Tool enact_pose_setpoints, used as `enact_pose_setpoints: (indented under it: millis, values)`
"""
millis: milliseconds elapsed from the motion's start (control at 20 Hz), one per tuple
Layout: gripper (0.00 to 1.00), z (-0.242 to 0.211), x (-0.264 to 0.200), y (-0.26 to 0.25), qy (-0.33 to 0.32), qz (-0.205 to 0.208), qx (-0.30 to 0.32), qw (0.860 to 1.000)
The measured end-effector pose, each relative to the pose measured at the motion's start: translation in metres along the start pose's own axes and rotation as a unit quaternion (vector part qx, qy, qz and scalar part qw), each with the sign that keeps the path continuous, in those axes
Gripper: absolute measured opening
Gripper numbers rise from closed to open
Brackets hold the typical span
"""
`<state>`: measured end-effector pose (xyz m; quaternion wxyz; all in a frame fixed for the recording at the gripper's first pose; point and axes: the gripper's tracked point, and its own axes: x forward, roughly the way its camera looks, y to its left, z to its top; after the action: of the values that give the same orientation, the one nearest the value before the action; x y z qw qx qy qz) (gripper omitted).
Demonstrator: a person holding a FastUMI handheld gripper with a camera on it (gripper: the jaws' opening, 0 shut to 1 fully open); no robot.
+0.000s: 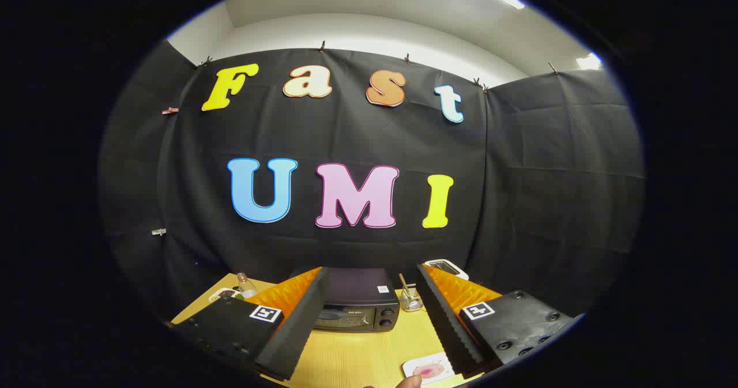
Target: Open the toaster oven, put the food inside, and close the toaster oven door.
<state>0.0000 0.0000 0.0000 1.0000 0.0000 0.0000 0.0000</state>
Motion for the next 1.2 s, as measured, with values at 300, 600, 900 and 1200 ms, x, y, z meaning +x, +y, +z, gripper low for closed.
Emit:
enact_pose_setpoints:
  millis: [300, 600, 900, 1200]
  values:
    - [0.97, -0.002, 0.0, -0.004, 0.004, -0.004, 0.004, 1.0]
    - [0.97, -0.001, 0.001, -0.006, 0.004, -0.007, 0.0, 1.0]
    - [0.97, -0.005, 0.002, -0.004, 0.007, -0.006, 0.002, 1.0]
    - [0.97, -0.015, 0.005, 0.003, 0.016, -0.001, 0.0, 1.0]
